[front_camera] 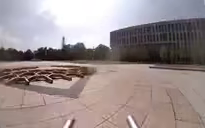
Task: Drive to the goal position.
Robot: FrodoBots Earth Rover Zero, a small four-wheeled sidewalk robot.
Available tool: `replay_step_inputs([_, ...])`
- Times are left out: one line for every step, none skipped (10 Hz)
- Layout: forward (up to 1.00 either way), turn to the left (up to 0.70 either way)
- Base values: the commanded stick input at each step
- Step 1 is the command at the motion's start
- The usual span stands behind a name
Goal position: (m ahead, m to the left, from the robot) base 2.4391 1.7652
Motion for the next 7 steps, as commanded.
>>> replay_step_inputs([0.7,-0.16])
replay_step_inputs([0.7,-0.05])
replay_step_inputs([0.7,0.04])
replay_step_inputs([0.7,0.04])
replay_step_inputs([0.7,0.04])
replay_step_inputs([0.7,0.04])
replay_step_inputs([0.7,0.04])
